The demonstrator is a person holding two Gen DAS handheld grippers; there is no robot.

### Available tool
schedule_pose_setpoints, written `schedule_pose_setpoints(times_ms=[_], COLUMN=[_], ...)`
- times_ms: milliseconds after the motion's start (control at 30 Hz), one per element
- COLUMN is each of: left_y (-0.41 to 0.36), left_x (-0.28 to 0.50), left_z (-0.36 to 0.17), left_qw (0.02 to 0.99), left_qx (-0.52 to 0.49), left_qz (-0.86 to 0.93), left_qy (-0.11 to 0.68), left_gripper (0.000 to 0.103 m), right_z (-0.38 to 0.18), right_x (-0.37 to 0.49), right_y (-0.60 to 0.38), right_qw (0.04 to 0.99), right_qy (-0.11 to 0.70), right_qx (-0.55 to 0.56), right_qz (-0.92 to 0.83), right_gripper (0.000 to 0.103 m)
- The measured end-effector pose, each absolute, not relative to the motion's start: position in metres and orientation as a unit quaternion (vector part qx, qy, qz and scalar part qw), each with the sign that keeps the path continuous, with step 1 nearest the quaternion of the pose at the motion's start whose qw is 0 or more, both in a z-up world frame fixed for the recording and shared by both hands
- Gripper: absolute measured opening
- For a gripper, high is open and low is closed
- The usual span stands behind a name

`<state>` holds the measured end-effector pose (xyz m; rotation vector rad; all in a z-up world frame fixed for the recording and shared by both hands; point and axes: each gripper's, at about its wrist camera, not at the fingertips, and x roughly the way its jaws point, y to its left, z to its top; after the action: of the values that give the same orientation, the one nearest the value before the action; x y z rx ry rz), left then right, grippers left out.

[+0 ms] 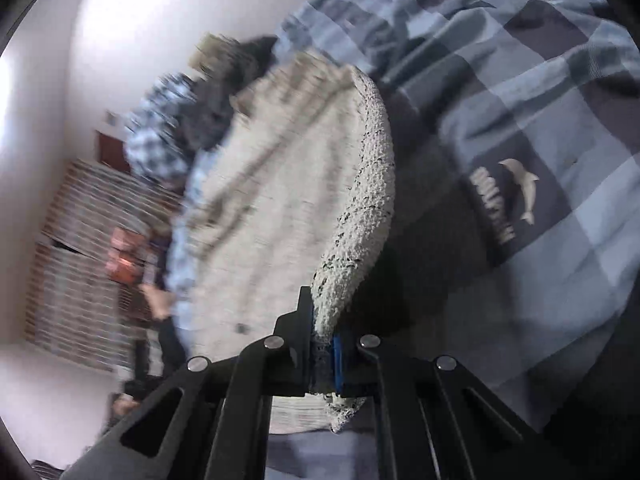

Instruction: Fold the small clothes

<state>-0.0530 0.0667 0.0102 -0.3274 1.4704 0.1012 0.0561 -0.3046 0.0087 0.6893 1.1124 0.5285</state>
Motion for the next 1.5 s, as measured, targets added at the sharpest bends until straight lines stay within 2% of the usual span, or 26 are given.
schedule_pose_setpoints(times_ms=[167, 400, 667, 833, 1067, 1200, 1333, 1400, 1500], left_y=[0.069, 0.060, 0.082, 0.089, 0.093, 0.112, 0.157, 0.180, 0.204], left_x=[-0.055, -0.075, -0.122, -0.163, -0.213, -0.157, -0.025, 0.046, 0.131], left_z=[0.076, 0.113, 0.177, 0.213, 0.245, 0.232, 0.205, 0.186, 0.143], left_qw=[0.771, 0.804, 0.830, 0.846, 0.858, 0.860, 0.856, 0.858, 0.834], left_qx=[-0.216, -0.263, -0.348, -0.360, -0.355, -0.343, -0.332, -0.323, -0.356], left_qz=[0.007, -0.026, -0.093, -0.115, -0.130, -0.081, -0.013, 0.013, -0.001], left_qy=[0.599, 0.533, 0.426, 0.375, 0.347, 0.370, 0.396, 0.398, 0.420], left_gripper=[0.005, 0.005, 0.004, 0.004, 0.004, 0.004, 0.005, 0.005, 0.006], right_z=[0.041, 0.086, 0.160, 0.202, 0.241, 0.237, 0.208, 0.184, 0.114], right_x=[0.047, 0.057, 0.030, -0.006, -0.058, -0.011, 0.112, 0.191, 0.282], right_y=[-0.297, -0.282, -0.282, -0.289, -0.289, -0.276, -0.288, -0.293, -0.307], right_qw=[0.791, 0.776, 0.780, 0.787, 0.780, 0.800, 0.778, 0.778, 0.731], right_qy=[0.461, 0.397, 0.313, 0.282, 0.274, 0.320, 0.402, 0.424, 0.456], right_qx=[0.329, 0.398, 0.405, 0.384, 0.361, 0.341, 0.388, 0.399, 0.484], right_qz=[0.233, 0.286, 0.360, 0.392, 0.432, 0.377, 0.289, 0.235, 0.153], right_gripper=[0.004, 0.003, 0.003, 0.003, 0.003, 0.003, 0.003, 0.003, 0.014])
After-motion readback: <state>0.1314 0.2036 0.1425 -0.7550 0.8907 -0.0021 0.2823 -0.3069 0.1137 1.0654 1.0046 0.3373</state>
